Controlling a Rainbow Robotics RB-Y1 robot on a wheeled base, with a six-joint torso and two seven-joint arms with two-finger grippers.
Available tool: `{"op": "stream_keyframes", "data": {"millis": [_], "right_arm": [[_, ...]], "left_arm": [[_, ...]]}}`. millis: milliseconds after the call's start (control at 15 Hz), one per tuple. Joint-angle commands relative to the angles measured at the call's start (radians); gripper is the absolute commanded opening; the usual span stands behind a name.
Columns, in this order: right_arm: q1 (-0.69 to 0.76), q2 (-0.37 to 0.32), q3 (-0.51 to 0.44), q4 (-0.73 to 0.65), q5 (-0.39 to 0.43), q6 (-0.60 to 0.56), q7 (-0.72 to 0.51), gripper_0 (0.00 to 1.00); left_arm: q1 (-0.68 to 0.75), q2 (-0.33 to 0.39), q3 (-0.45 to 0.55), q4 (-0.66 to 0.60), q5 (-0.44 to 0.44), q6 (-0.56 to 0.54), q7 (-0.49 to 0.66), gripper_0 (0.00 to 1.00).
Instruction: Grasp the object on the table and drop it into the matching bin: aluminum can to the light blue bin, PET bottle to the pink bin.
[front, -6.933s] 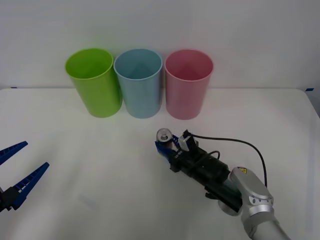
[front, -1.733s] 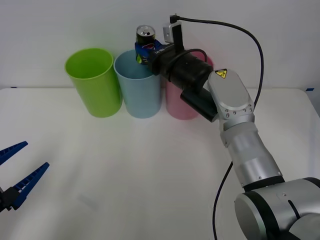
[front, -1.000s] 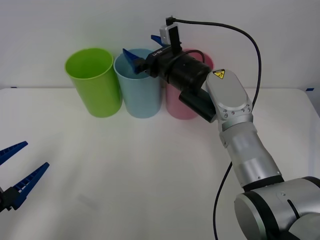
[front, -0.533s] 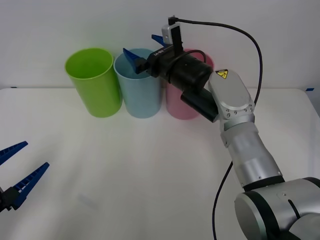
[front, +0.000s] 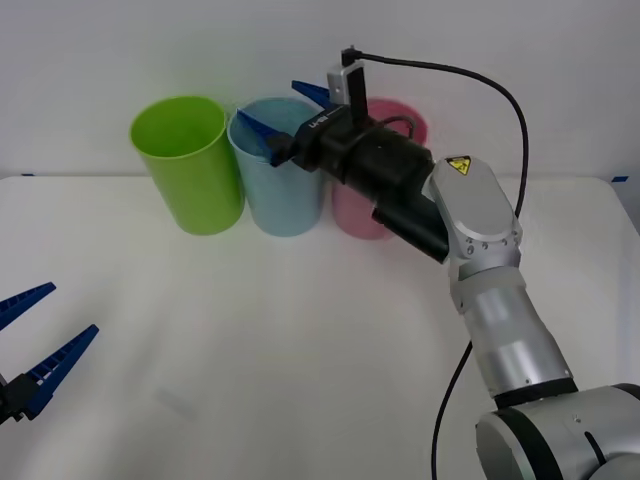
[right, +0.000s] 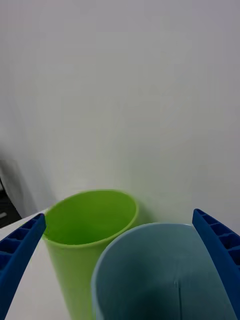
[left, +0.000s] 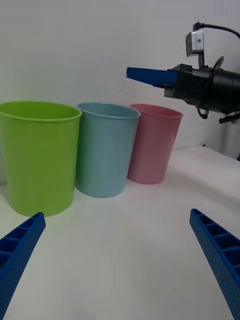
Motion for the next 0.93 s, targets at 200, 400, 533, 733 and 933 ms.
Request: {"op": "stream_keyframes", "data": {"millis": [200, 400, 533, 733, 933], "right_arm": [[0.143, -0.146, 0.126, -0.163, -0.161, -0.026, -0.001, 1.00], [0.232, -0.263, 0.198, -0.259, -0.270, -0.023, 0.004, 1.00], [0.301, -0.350, 0.237, -0.328, -0.347, -0.020, 0.007, 1.00], [0.407, -0.435, 0.243, -0.404, -0.401, -0.023, 0.033, 1.00], [0.494, -0.499, 0.235, -0.445, -0.437, -0.023, 0.097, 1.00]], "left_arm": [[0.000, 0.000, 0.000, 0.000, 0.000, 0.000, 0.000, 1.00], [0.000, 0.000, 0.000, 0.000, 0.000, 0.000, 0.000, 1.00], [0.000, 0.000, 0.000, 0.000, 0.000, 0.000, 0.000, 1.00], [0.000, 0.000, 0.000, 0.000, 0.000, 0.000, 0.000, 1.00], [0.000, 0.000, 0.000, 0.000, 0.000, 0.000, 0.000, 1.00]]}}
